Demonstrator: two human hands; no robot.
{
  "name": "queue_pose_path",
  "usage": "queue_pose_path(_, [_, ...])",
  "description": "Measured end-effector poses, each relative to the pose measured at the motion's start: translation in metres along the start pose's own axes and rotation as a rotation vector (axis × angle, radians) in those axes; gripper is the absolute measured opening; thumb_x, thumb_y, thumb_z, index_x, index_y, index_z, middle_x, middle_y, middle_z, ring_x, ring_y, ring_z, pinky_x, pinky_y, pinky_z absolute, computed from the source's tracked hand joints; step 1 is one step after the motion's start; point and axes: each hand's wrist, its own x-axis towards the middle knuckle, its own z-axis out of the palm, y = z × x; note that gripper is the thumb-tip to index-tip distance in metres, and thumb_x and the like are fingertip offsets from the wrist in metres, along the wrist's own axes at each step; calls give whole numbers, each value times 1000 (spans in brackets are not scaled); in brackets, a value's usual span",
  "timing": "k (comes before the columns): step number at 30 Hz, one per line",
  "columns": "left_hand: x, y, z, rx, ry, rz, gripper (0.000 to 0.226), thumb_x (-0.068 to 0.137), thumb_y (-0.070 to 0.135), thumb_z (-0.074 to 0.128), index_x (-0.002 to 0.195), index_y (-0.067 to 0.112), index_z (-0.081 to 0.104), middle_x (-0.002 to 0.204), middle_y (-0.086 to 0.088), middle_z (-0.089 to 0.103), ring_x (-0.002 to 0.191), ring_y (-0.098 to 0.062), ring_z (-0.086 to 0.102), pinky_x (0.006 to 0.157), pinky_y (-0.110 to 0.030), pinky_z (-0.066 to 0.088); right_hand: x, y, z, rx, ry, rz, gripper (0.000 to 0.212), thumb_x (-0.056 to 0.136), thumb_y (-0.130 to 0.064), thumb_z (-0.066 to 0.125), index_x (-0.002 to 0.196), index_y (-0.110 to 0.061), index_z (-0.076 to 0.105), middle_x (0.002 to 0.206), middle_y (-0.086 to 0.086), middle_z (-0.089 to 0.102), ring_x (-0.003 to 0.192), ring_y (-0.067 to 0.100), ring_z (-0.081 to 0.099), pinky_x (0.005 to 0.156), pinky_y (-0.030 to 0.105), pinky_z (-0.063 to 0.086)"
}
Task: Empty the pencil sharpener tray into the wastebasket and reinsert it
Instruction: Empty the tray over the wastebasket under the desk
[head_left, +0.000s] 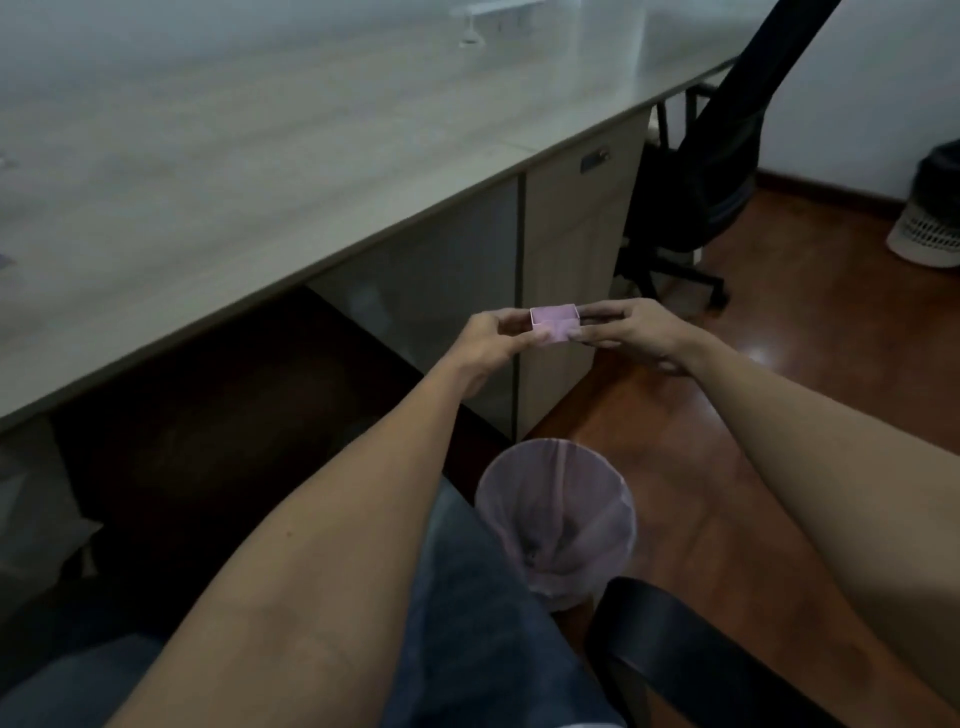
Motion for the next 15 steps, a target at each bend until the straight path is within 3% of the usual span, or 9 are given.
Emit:
queue_pose_path(2, [-4, -29, 7, -26, 3, -67, 62, 77, 33, 84, 131, 7, 68, 125, -6, 74, 122, -18, 66, 112, -35, 46, 2, 29, 5, -9, -2, 60, 56, 77, 1, 80, 130, 2, 63, 122, 17, 71, 103, 15, 73, 87, 20, 56])
queue_pose_path(6, [-14, -74, 19, -86, 3, -211, 50, 87, 11, 77, 133, -4, 62, 129, -15, 69, 116, -19, 65, 98, -21, 51, 2, 77, 17, -4, -25, 178, 57, 75, 1, 82, 129, 4, 63, 122, 18, 71, 117, 27, 68, 104, 34, 52])
queue_pose_path(10, [-21, -116, 28, -152, 0, -409, 55, 88, 9, 76, 138, -5, 57, 127, -22, 69, 102, -21, 70, 79, -19, 59, -1, 111, 26, 42, -63, 326, 52, 79, 6, 77, 129, 5, 60, 111, 14, 74, 105, 17, 71, 92, 25, 57])
queue_pose_path(13, [-23, -137, 34, -192, 14, -525, 56, 88, 8, 76, 138, -7, 56, 126, -24, 69, 103, -23, 70, 84, -24, 58, 1, 132, 30, 70, -100, 389, 45, 79, 3, 77, 122, 3, 64, 109, 14, 75, 97, 17, 72, 94, 25, 55])
queue_pose_path(15, [-25, -144, 36, -222, 27, -587, 54, 88, 8, 75, 136, -9, 56, 122, -23, 70, 97, -21, 70, 78, -19, 59, 2, 142, 34, 70, -119, 423, 44, 74, -6, 83, 115, 3, 69, 110, 18, 75, 99, 21, 71, 99, 27, 53])
